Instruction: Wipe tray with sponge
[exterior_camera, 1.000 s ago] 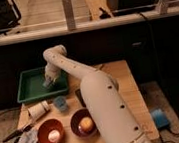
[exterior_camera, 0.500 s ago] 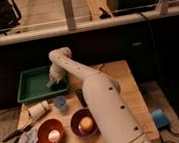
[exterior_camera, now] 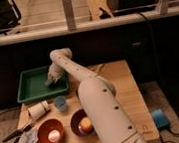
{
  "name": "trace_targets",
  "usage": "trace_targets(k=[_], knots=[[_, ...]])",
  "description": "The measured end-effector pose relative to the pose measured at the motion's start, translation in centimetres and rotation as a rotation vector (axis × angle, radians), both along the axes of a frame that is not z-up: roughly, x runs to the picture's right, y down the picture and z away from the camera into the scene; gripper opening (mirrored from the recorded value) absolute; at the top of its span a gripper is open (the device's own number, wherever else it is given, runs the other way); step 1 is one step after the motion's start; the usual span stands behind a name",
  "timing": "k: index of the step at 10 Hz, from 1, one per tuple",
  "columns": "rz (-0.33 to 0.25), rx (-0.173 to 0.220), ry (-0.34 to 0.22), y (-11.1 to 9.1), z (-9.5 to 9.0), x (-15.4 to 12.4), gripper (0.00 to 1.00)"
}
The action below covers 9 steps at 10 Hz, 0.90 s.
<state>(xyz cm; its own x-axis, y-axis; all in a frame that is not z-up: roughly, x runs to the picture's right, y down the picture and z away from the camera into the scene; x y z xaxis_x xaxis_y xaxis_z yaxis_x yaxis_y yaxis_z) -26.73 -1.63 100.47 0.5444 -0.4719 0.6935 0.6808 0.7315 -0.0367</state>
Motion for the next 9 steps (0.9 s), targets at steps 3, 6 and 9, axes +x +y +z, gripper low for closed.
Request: trace_targets(k=[3,6,9], knots=[[-0.037,0.016,-0.078,-0.7,-0.2,-3.9,0.0],[-0.082,-0.002,-0.135,0.7,-1.0,-6.4,0.0],[-0.121,-0.016,-0.157,2.7,-2.7,-6.7,0.0]])
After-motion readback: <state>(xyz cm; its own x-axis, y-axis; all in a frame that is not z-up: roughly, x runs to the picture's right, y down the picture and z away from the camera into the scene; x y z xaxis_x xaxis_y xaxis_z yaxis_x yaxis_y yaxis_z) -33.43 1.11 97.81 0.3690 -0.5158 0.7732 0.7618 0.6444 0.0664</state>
